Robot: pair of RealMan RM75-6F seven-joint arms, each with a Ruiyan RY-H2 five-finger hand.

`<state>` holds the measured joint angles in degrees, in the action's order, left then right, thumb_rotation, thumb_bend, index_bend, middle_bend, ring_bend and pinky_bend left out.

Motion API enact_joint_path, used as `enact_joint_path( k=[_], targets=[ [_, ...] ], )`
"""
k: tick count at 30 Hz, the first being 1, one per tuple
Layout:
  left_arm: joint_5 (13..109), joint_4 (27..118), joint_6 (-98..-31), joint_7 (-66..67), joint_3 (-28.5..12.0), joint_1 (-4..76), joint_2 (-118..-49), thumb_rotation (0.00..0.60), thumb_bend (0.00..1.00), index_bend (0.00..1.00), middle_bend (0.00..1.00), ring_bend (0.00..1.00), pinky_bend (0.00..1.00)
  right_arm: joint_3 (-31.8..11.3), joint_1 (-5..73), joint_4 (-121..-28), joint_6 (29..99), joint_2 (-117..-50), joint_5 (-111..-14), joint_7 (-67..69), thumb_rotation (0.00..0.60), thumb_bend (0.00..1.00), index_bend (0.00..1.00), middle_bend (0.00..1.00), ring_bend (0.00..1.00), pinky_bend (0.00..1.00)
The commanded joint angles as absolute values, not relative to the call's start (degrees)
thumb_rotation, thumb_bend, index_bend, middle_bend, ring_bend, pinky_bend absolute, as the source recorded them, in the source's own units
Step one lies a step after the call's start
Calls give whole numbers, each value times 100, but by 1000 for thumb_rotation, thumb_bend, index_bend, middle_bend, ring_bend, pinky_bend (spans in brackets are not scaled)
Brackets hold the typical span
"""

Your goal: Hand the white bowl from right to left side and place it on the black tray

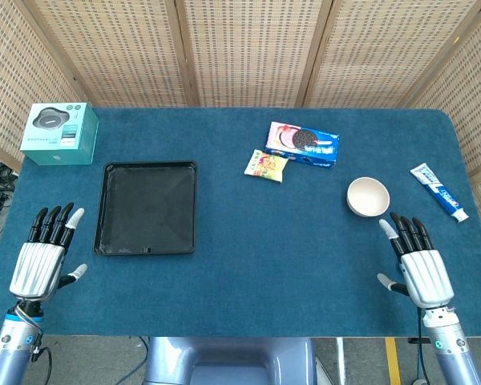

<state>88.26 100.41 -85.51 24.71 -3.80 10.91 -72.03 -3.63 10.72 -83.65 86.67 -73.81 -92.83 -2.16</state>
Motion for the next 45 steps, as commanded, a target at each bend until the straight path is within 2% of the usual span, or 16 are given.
enact_joint_path(
  k=[1, 8, 13, 22, 26, 29, 36, 45],
  targets=[
    [8815, 10050, -8551, 2483, -389, 1088, -7199, 600, 122, 0, 0, 0, 0, -361, 1075, -8350, 8675, -7396, -9296, -227, 600, 156, 24, 0, 0, 0],
    [8844, 10090, -8566, 2520, -382, 1082, -7183, 600, 122, 0, 0, 0, 0, -360, 1054, -8335, 8720, -7408, -9301, -216, 600, 156, 49, 0, 0, 0],
    [8861, 10081, -8542, 2523, -369, 1088, -7179, 600, 122, 0, 0, 0, 0, -390, 1061, -8315, 8750, -7435, -9297, -209, 600, 157, 115, 0, 0, 0],
    [8758, 10096, -8539, 2352, -421, 1071, -7082, 600, 122, 0, 0, 0, 0, -469, 1099, -8143, 8738, -7572, -9212, -175, 600, 155, 174, 0, 0, 0],
    [8721, 10075, -8505, 2331, -427, 1081, -7076, 600, 123, 0, 0, 0, 0, -551, 1178, -8110, 8671, -7638, -9153, -126, 600, 154, 228, 0, 0, 30],
    [8687, 10060, -8482, 2331, -446, 1094, -7084, 600, 122, 0, 0, 0, 0, -649, 1348, -8105, 8468, -7693, -9096, -123, 600, 156, 293, 17, 0, 76],
    [8589, 10027, -8394, 2345, -477, 1139, -7115, 600, 123, 0, 0, 0, 0, -1126, 2098, -7855, 7541, -7964, -8644, -306, 600, 184, 448, 149, 10, 158],
    [8455, 9962, -8306, 2282, -508, 1175, -7125, 600, 123, 0, 0, 0, 0, -1346, 2785, -6898, 6489, -8582, -8007, -301, 600, 222, 489, 171, 30, 176]
  ],
)
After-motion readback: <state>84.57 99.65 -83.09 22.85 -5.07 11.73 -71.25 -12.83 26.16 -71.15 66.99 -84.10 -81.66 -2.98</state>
